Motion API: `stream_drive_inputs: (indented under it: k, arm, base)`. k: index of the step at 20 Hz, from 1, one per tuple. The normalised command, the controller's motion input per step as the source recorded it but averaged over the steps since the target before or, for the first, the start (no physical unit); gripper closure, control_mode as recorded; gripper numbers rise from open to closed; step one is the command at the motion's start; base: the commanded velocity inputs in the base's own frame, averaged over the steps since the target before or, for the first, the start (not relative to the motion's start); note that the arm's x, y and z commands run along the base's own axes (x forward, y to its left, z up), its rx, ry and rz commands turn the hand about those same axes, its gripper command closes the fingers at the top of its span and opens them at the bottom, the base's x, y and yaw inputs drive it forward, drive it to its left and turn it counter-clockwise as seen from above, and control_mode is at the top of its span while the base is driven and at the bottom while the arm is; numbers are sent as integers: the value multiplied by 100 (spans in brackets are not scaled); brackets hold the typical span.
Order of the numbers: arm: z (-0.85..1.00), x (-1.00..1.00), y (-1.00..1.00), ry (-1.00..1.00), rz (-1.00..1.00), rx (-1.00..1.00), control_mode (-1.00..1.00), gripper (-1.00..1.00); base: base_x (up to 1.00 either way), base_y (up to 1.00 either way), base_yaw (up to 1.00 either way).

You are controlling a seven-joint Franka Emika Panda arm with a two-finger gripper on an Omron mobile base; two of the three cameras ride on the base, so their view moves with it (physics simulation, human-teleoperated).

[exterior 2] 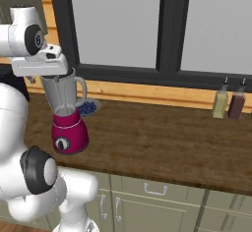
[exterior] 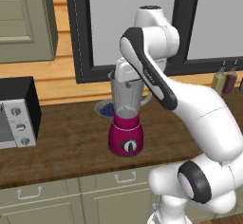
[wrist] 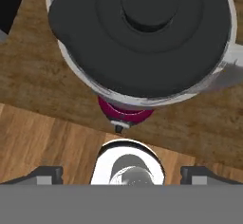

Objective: Close the lid blender by securely placing the lid on top.

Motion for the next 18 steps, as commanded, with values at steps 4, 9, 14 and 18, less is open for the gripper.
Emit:
stream_drive_inputs:
  k: [4,9,14,18]
  arm:
    - [0,-100,-30,-9,-9,0,-100,-100]
    - [-2,-85,-40,-15,-6,1,-100,-100]
    - [-6,-39,-53,-33,-1,12,-100,-100]
    - [0,-6,-70,-33,0,23,-100,-100]
  base:
    - [0,0,0]
    - [0,0,0]
    - [0,0,0]
    - [0,0,0]
